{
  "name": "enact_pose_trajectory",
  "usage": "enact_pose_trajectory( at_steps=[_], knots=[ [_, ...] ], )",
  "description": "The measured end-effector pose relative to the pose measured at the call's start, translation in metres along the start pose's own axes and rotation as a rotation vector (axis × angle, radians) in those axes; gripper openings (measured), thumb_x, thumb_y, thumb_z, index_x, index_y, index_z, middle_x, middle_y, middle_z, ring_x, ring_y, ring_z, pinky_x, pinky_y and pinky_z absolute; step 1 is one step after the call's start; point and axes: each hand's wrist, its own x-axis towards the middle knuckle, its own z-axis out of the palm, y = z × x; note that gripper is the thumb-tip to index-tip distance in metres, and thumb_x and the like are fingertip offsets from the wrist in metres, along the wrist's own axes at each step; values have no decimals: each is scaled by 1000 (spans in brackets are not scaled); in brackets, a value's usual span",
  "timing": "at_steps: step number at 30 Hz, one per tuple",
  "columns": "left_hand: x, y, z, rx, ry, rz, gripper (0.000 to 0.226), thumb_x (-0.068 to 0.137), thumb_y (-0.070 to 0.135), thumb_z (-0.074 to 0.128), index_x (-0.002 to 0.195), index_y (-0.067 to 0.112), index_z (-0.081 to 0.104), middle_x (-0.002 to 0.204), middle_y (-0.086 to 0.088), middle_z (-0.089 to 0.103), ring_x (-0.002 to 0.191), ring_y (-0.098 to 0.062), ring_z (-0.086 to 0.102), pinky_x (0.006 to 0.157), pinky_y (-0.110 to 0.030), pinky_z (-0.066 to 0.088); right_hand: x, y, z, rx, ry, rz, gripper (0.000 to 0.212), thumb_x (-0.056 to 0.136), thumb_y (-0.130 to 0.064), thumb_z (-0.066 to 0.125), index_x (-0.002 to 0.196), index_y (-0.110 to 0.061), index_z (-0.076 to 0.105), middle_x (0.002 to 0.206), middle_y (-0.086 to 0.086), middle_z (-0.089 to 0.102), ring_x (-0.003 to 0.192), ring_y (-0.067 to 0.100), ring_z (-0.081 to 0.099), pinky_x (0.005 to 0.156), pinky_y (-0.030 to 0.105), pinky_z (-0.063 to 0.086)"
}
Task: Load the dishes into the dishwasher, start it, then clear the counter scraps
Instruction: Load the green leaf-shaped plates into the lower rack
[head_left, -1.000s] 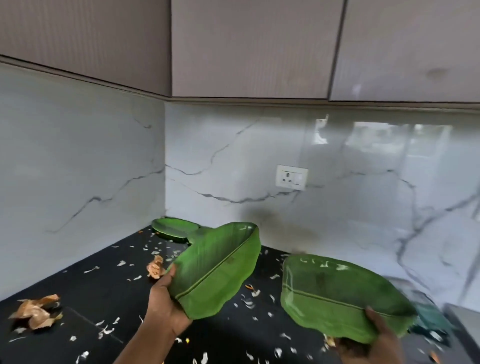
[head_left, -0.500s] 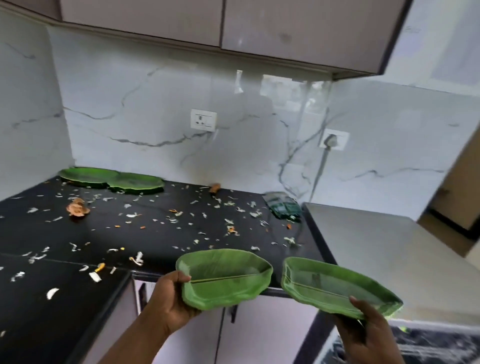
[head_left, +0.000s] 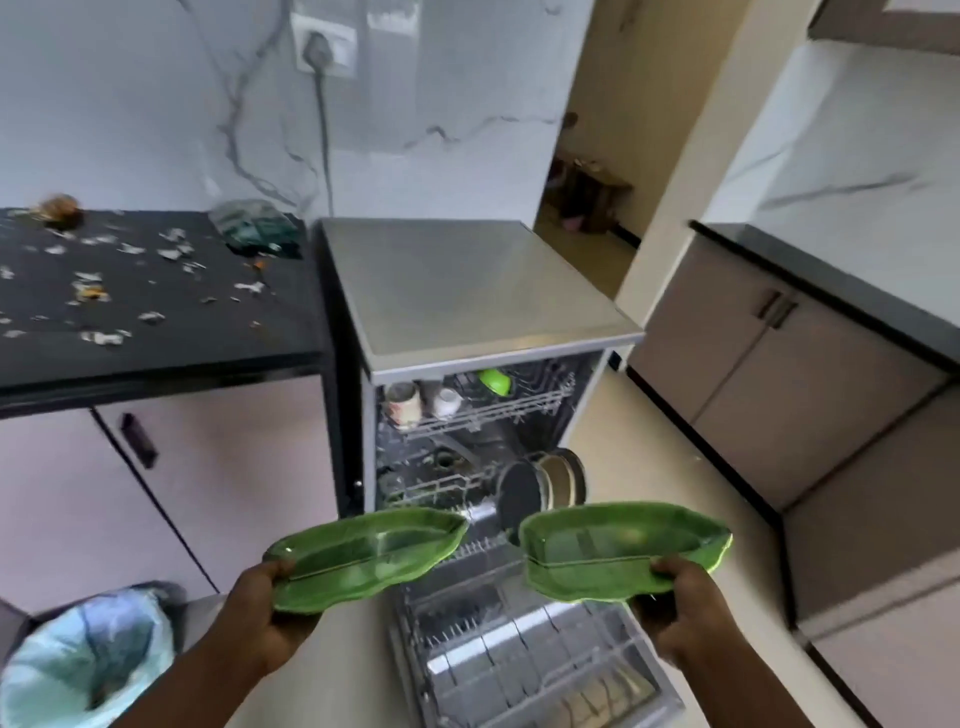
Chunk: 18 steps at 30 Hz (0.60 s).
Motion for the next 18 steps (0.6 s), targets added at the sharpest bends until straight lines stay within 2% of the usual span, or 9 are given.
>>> enact_pose_trajectory(
  at_steps=[2,3,5,6,8,10,12,14,18],
  knots=[
    [0,-37,11,82,58,12,18,98,10,38,99,13,55,65,-13,67,58,-27,62,44,-30,54,17,-12,-34,-15,78,-33,30,88,7,47,117,-1,50,100,24,60,73,31,58,36,37,52],
    [-1,-51,15,120,72,12,19,98,10,38,101,13,56,71,-13,68,59,-27,63,42,-30,54,25,-15,-47,-18,104,-36,28,88,9,47,114,-1,50,92,23,59,70,31,56,38,36,52],
    [-4,-72,22,198,81,-9,22,99,8,37,104,8,58,82,-16,67,67,-31,62,39,-34,53,38,-18,-63,-62,150,-34,21,87,10,49,106,3,51,87,23,57,67,31,54,53,38,55],
    [-4,-80,25,242,74,-14,24,99,6,35,99,4,59,78,-16,68,64,-33,63,37,-34,53,44,-18,-69,-86,175,-35,18,87,10,49,103,4,51,88,24,57,66,31,54,53,38,55],
    [-1,-93,33,323,79,-34,27,99,4,35,90,2,60,64,-16,69,55,-32,65,37,-34,52,60,-16,-81,-141,209,-29,18,85,11,51,103,6,51,88,24,57,67,33,55,37,35,52],
    [7,-107,36,354,89,-79,23,99,5,38,92,1,60,69,-18,68,65,-33,61,38,-34,53,72,-13,-89,-201,262,-35,14,84,12,53,98,7,53,86,23,58,67,33,56,32,35,49],
    [22,-124,36,369,114,-124,22,100,10,41,95,1,60,76,-17,67,74,-34,59,40,-36,54,87,-8,-95,-277,284,-33,13,83,12,53,95,8,55,82,22,59,66,34,58,39,34,53],
    [37,-139,38,370,123,-161,25,102,14,41,94,0,61,75,-17,68,75,-35,60,41,-38,55,99,-5,-99,-380,277,-36,15,82,11,55,96,12,57,80,22,61,67,35,61,55,37,57],
    [72,-161,45,415,151,-280,30,102,11,36,111,-4,60,95,-26,69,81,-40,66,51,-44,58,127,-8,-99,-513,206,-6,13,84,5,61,95,12,60,91,28,66,75,37,66,59,36,56]
  ],
)
